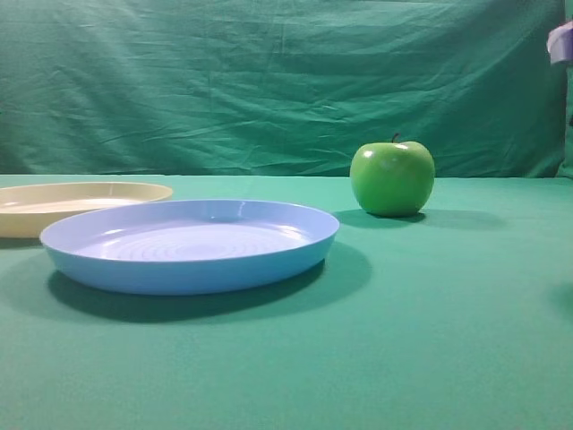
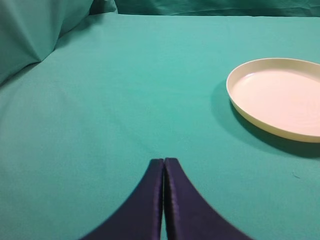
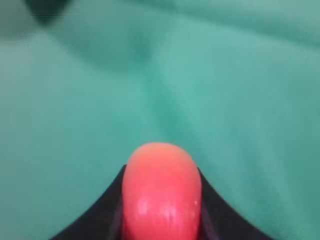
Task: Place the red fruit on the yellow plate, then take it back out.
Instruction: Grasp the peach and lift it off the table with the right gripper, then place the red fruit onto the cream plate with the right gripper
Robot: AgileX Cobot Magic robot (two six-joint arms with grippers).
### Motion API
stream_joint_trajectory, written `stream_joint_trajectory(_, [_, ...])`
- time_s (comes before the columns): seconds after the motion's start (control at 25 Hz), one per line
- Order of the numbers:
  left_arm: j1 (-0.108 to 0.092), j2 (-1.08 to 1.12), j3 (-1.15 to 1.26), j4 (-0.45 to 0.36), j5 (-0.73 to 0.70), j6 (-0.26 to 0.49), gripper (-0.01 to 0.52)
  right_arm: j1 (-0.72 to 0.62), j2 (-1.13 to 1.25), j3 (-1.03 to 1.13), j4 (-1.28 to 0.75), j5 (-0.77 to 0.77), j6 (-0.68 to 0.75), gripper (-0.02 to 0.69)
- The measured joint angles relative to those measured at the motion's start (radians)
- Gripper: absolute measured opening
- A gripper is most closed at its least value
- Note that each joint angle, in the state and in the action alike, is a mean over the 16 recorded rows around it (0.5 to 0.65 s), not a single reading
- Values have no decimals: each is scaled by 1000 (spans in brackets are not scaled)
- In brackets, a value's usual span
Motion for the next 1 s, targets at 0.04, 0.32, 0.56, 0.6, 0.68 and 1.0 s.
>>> stream_joint_trajectory(0.04, [0, 0, 0, 0, 0, 0, 0, 20, 2, -43, 2, 14, -2, 216])
stream_joint_trajectory(0.32, [0, 0, 0, 0, 0, 0, 0, 200, 78, -327, 9, 65, -23, 206])
stream_joint_trajectory(0.56, [0, 0, 0, 0, 0, 0, 0, 351, 229, -535, 12, 72, -52, 206])
stream_joint_trajectory(0.6, [0, 0, 0, 0, 0, 0, 0, 371, 260, -567, 14, 69, -57, 206])
stream_joint_trajectory(0.68, [0, 0, 0, 0, 0, 0, 0, 409, 325, -626, 20, 61, -72, 206])
stream_joint_trajectory(1.0, [0, 0, 0, 0, 0, 0, 0, 511, 573, -820, 77, -12, -167, 206])
